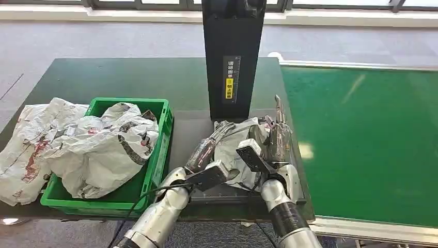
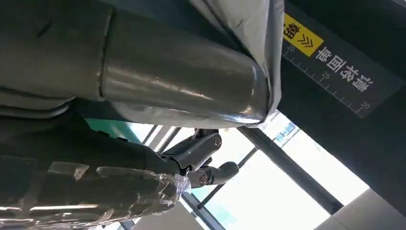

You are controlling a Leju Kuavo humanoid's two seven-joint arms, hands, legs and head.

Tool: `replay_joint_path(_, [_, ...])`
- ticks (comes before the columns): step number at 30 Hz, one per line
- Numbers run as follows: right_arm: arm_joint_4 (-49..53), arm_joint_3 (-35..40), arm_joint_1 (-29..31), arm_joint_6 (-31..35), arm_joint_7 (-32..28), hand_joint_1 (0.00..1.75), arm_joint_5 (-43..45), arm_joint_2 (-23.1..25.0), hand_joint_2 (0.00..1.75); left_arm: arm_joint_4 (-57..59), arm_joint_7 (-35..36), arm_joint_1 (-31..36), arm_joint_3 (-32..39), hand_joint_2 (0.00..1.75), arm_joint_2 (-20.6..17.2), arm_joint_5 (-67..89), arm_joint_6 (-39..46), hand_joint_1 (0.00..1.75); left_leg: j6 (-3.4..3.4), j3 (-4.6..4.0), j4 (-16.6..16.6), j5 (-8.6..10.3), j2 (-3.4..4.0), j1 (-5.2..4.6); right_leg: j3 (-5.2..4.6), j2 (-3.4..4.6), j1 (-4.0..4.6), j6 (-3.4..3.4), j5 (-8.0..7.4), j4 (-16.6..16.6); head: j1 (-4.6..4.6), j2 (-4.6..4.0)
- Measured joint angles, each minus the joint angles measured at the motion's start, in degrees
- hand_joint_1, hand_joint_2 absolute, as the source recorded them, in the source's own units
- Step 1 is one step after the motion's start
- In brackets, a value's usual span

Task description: Moved the parcel from conveyor to table for the left to box.

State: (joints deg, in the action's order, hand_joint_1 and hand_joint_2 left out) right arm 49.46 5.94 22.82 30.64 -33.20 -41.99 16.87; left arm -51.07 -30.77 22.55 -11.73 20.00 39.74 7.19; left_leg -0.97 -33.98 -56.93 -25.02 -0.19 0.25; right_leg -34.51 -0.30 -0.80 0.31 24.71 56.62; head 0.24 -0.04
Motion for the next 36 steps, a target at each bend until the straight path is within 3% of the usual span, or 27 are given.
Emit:
replay_joint_path(5, [-0.09,-0.2,0.0,0.04,-0.07,0.0,-0.2,0.0,0.0,6.26,2.73,2.77,-1.55,1.75,0.79,1.39,2.1,0.0,0.0,-0.02,0.0,0.0,-0.01,0.0,0.0,-0.01,0.0,0.0,0.0,0.0,0.02,0.02])
replay_joint_path(6, [-0.09,-0.22,0.0,0.04,-0.15,0.0,-0.24,0.0,0.0,7.16,3.41,3.14,-1.86,1.75,0.9,1.95,2.43,0.35,0.0,-0.02,0.0,0.0,-0.01,0.0,0.0,-0.01,0.0,0.0,0.01,0.0,0.02,0.0])
replay_joint_path(7, [-0.09,-0.22,0.01,0.04,-0.2,0.0,-0.31,0.02,0.0,8.1,4.02,3.43,-2.29,1.75,0.98,2.31,2.54,1.75,0.0,-0.02,0.0,-0.01,-0.01,0.0,0.0,-0.01,0.0,0.0,0.01,0.0,0.02,0.02])
replay_joint_path(20, [-0.07,-0.28,0.2,-0.48,-0.02,0.0,-0.7,0.61,0.0,13.48,5.99,4.93,-7.41,1.75,1.05,2.49,4.16,1.75,0.0,-0.01,0.0,0.0,-0.02,0.0,0.03,-0.03,0.0,0.01,0.0,0.0,0.02,0.0])
replay_joint_path(25, [-0.18,-0.28,0.76,-0.28,-0.42,0.0,-1.66,0.87,0.0,12.0,2.6,4.04,-6.24,1.75,1.03,-0.68,6.72,1.75,0.0,-0.02,0.01,0.0,-0.02,0.0,0.04,-0.02,0.0,0.0,0.0,0.01,0.02,0.02])
replay_joint_path(29, [-0.39,-0.28,0.92,1.46,-1.51,0.0,-1.71,1.05,0.0,3.7,1.79,1.32,-2.15,1.75,0.68,3.86,17.09,1.75,0.0,-0.02,0.02,0.0,0.0,0.01,0.0,0.0,0.02,0.0,0.01,0.01,0.02,0.02])
replay_joint_path(32, [-0.39,-0.28,0.91,2.01,-2.16,0.0,-1.23,1.14,0.0,-0.61,2.9,0.33,-0.29,1.75,0.35,6.45,19.57,1.75,0.0,-0.04,0.03,0.0,-0.03,0.02,0.0,-0.04,0.02,0.0,0.02,0.01,0.02,0.0])
replay_joint_path(36, [3.79,-0.06,-1.14,6.23,-6.51,0.0,6.0,1.22,0.0,-9.4,8.54,-1.75,1.76,1.75,-0.24,23.05,31.6,1.75,-0.01,-0.06,0.02,0.01,-0.01,0.03,-0.01,-0.02,0.02,0.0,0.02,0.02,0.02,0.0])
